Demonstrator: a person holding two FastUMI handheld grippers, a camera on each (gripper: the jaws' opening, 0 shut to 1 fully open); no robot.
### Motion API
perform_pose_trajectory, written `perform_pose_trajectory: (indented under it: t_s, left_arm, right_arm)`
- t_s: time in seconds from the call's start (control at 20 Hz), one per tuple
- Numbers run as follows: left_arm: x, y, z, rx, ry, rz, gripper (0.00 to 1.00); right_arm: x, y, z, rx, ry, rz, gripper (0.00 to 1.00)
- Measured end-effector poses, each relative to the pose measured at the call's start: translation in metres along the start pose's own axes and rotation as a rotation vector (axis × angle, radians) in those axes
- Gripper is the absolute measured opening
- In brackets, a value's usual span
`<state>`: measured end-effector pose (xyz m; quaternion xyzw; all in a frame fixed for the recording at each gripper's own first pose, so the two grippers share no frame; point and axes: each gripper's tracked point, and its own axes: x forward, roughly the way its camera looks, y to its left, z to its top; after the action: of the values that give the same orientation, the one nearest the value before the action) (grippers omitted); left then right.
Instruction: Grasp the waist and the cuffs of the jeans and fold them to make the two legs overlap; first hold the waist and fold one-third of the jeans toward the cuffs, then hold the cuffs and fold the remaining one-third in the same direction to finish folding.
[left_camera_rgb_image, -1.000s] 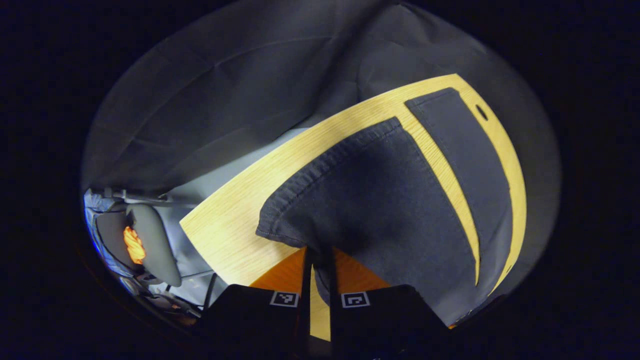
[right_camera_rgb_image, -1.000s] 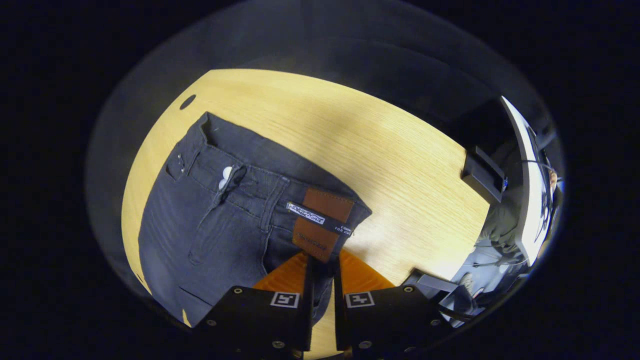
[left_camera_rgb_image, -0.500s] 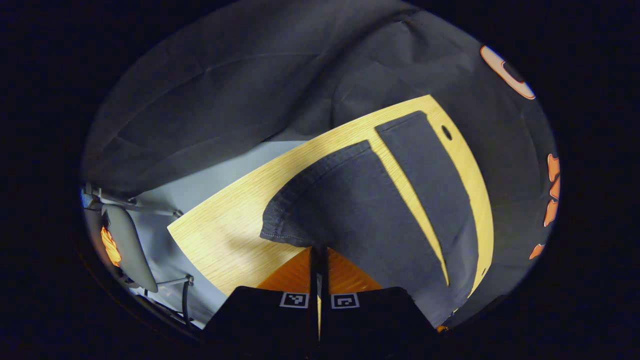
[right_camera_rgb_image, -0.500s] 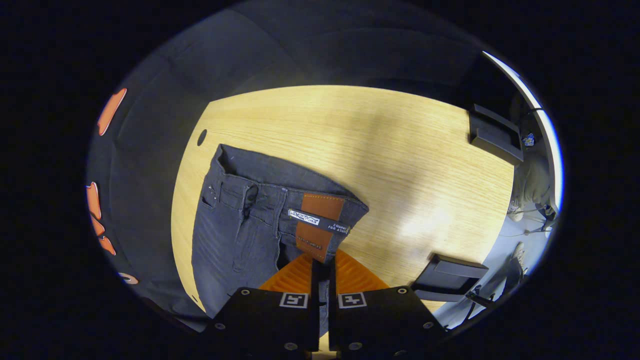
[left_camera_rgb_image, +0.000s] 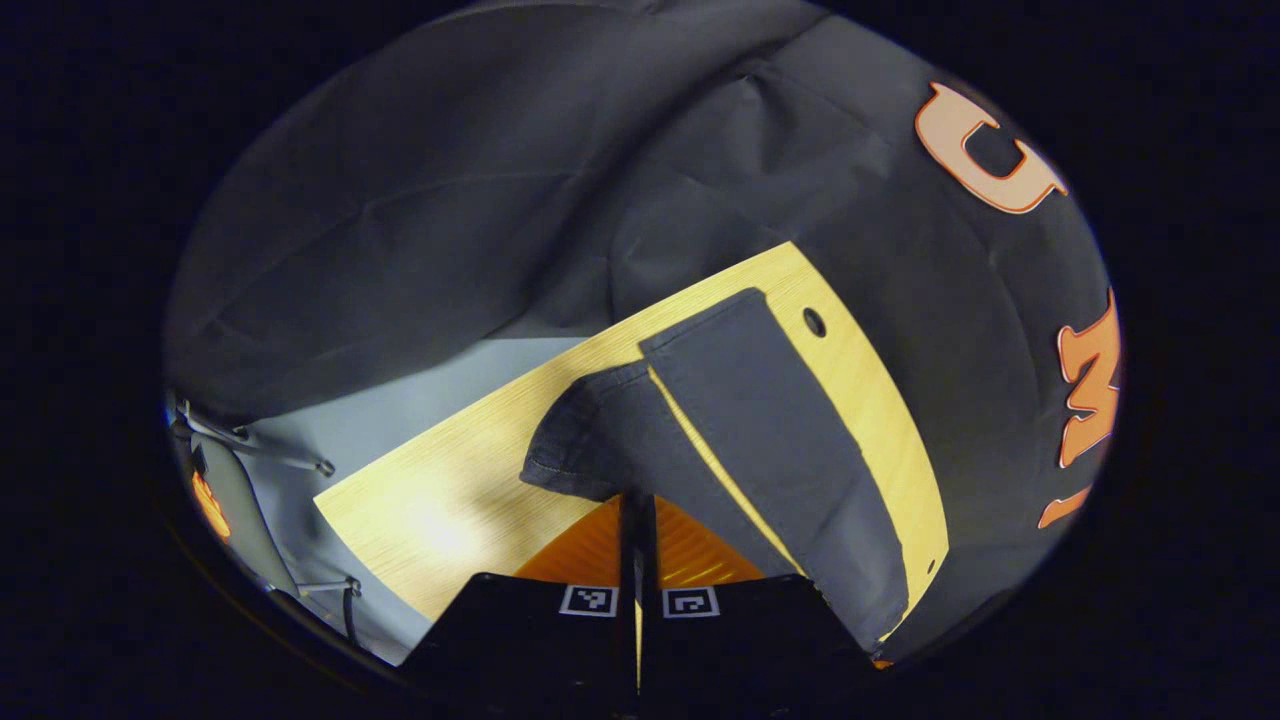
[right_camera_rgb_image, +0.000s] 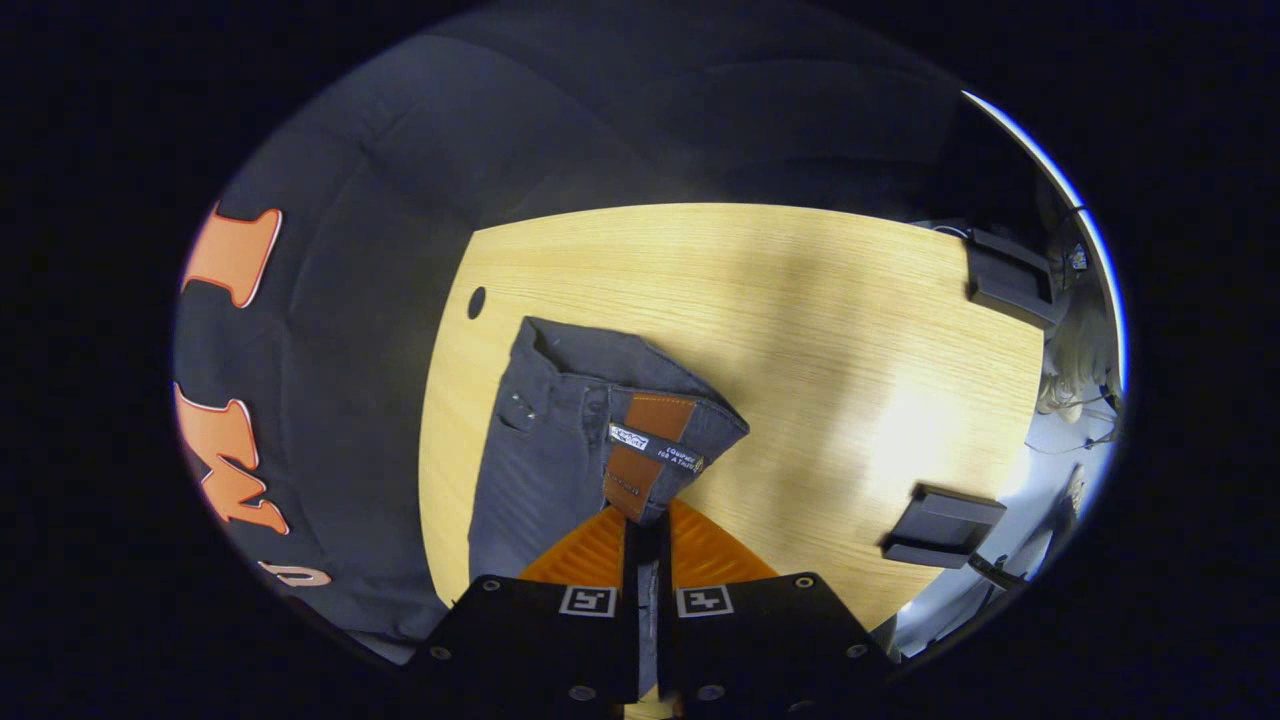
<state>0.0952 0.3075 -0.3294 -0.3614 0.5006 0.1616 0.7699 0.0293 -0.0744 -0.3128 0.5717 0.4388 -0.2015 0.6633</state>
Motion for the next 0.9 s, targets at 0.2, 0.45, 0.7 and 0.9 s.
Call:
perform_pose_trajectory:
  t_s: [0.2, 0.45, 0.7, 0.9]
  left_arm:
    - [0.013, -0.010, 0.039, 0.022, -0.051, 0.012, 0.01]
    - [0.040, 0.042, -0.004, -0.070, 0.144, 0.190, 0.01]
    - [0.038, 0.093, -0.046, -0.086, 0.213, 0.335, 0.78]
    - [0.056, 0.109, -0.051, -0.056, 0.242, 0.446, 0.84]
  right_arm:
    - [0.007, 0.026, 0.005, -0.029, 0.002, 0.022, 0.08]
    - [0.014, 0.033, 0.000, -0.052, 0.013, 0.015, 0.08]
    - [0.017, 0.030, 0.000, -0.044, 0.013, 0.003, 0.08]
    - [0.018, 0.031, 0.000, -0.042, 0.012, 0.000, 0.08]
